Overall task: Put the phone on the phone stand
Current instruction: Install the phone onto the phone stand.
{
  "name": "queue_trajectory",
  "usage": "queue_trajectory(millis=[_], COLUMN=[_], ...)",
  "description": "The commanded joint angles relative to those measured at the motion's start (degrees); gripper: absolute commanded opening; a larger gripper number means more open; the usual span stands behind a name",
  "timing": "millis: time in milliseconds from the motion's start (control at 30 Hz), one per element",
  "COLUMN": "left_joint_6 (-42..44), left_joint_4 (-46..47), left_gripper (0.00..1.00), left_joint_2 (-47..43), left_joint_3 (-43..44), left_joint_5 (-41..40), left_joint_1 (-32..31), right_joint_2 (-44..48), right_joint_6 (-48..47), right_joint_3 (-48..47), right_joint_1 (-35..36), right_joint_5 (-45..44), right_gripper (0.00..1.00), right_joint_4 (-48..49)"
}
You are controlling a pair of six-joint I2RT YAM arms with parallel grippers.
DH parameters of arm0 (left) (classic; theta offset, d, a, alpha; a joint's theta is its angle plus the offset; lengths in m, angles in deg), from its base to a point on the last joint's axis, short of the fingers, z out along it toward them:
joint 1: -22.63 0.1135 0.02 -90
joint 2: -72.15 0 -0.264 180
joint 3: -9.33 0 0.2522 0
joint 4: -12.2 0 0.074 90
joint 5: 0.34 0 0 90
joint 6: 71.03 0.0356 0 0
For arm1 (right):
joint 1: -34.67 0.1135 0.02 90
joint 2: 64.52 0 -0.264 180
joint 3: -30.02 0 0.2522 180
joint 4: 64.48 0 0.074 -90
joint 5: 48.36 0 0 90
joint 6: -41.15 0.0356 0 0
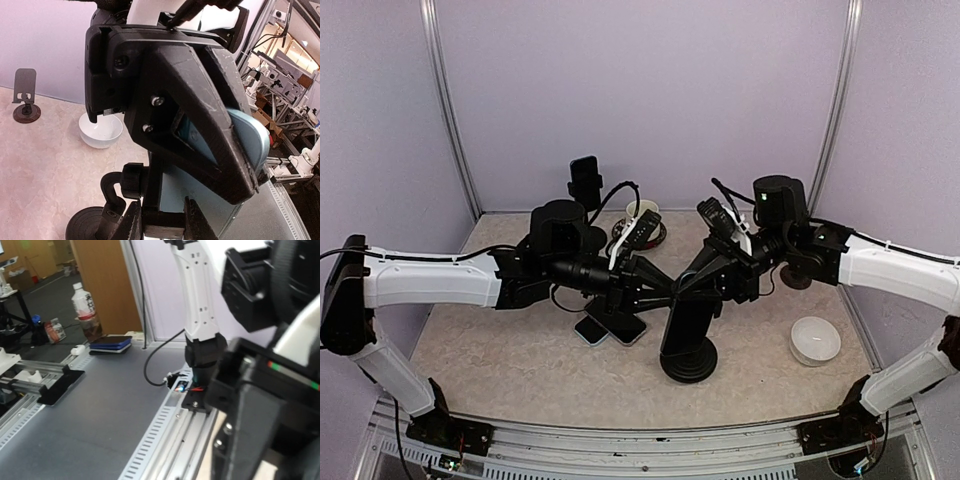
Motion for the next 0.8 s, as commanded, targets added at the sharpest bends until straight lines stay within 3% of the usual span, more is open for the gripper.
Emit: queue_trajectory(millis=[0, 767], left_joint_6=[1.59, 1.48], left_joint_4=[1.60, 1.81], left_gripper=[0.00, 0.00], left_joint_2=[-3.52, -8.43], left_joint_3=[3.16, 1.44], left_joint_5=[1.17, -1.40], left_joint_1=[-0.07, -0.43], right_joint_2=[2.82, 2.57], right_joint_6=[-0.70, -0.11], right_joint_3=[1.00, 4.20], right_joint_1=[-2.25, -6.23], right_joint_5=[-0.43, -9.01], right_gripper=[0.00, 0.00], right_joint_4=[-3.33, -5.46])
